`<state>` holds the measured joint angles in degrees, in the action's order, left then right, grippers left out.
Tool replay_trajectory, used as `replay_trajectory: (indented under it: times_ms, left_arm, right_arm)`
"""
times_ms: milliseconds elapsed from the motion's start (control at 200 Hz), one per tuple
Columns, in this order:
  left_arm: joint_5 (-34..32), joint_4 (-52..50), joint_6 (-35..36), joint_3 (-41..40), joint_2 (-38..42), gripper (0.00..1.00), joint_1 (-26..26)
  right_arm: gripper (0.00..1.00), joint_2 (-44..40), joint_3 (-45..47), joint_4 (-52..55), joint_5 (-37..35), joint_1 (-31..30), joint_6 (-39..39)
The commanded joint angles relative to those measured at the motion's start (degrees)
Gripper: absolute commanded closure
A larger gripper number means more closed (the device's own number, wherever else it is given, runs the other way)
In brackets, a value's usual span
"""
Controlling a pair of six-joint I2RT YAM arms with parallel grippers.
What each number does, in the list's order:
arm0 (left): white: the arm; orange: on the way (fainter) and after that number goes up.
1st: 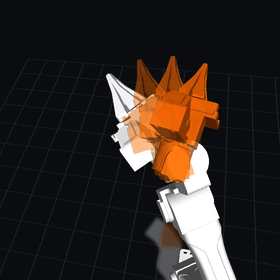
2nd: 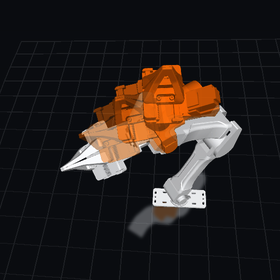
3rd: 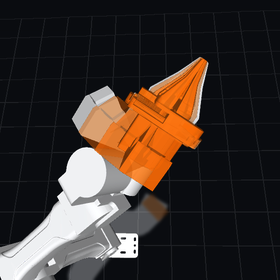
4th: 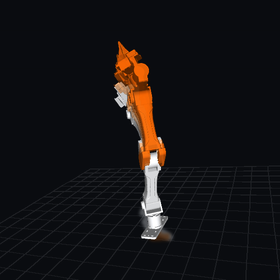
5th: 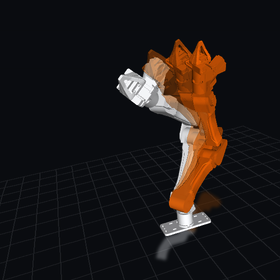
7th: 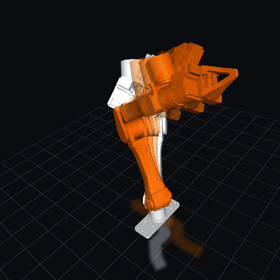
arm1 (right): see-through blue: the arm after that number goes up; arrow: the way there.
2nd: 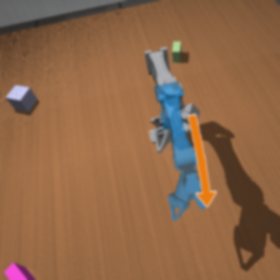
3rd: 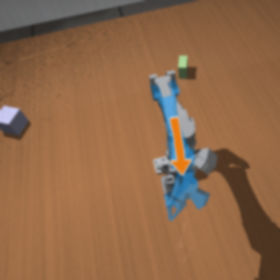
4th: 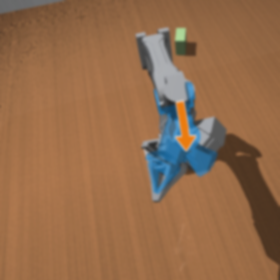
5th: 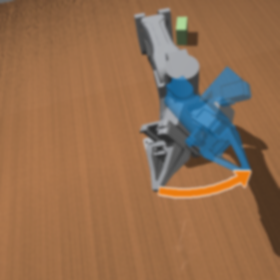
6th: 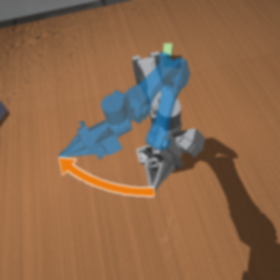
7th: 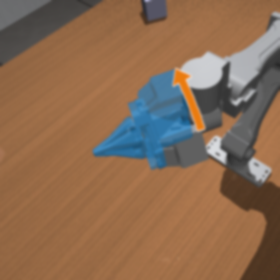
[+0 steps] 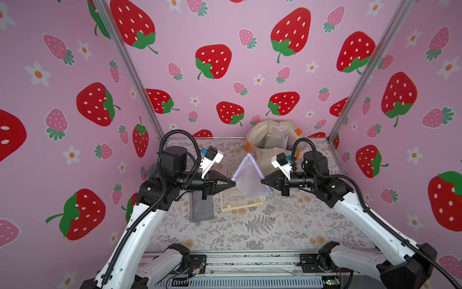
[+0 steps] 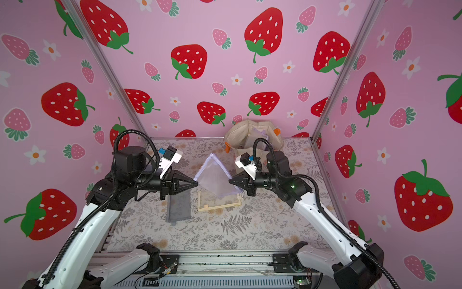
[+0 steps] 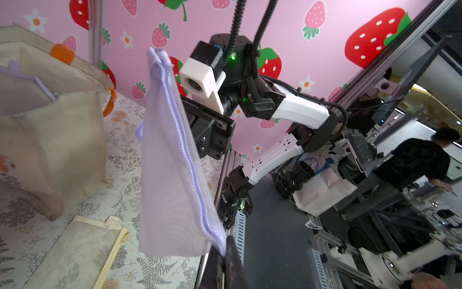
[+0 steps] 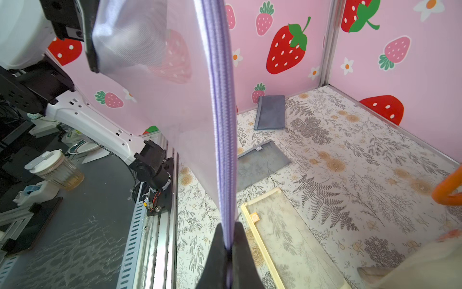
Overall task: Put the pencil pouch into the canvas bag
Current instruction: Pick up the pencil pouch from the center of the board, then place the pencil pouch in the canvas bag.
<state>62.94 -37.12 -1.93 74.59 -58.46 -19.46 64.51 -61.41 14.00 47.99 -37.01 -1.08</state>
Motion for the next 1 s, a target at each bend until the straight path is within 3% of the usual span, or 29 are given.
replay_trajectory:
  times_ms: [0, 90, 215, 280, 380, 590, 705, 996]
  left_arm:
    - [-6.46, 9.98, -7.01, -3.44, 1.63, 0.96, -0.13]
    - [-13.51, 10.80, -8.81, -5.42, 2.09, 0.61, 0.21]
    - [-21.75, 10.25, -10.93, -7.73, 1.43, 0.31, 1.59]
    - [-24.95, 8.43, -11.25, -7.98, 0.21, 0.21, 1.79]
    - [-29.03, 8.57, -12.53, -9.65, -0.33, 0.15, 2.14]
    - [-27.52, 13.65, -16.05, -13.73, 0.66, 0.15, 2.32]
    - [-27.30, 14.88, -16.91, -14.79, 1.95, 0.15, 2.33]
    - [-27.29, 15.13, -16.71, -16.87, 4.40, 0.15, 2.81]
  right_arm:
    - [1.00, -0.78, -0.71, -0.53, -1.76, -0.17, -0.11]
    - [1.00, -0.89, -1.62, -0.50, -4.10, 0.21, 1.36]
    - [1.00, 0.73, -4.22, -0.21, -6.36, 4.29, 7.28]
    - [1.00, 1.48, -5.39, -0.21, -6.32, 7.07, 9.84]
    - [1.00, 2.17, -7.49, -0.02, -9.04, 9.67, 11.24]
    - [1.00, 9.32, -17.44, -0.57, -16.68, 17.29, 16.50]
    - [1.00, 15.92, -23.51, -4.00, -16.79, 21.66, 20.91]
    - [1.00, 34.62, -37.90, -4.59, -15.70, 25.88, 22.57]
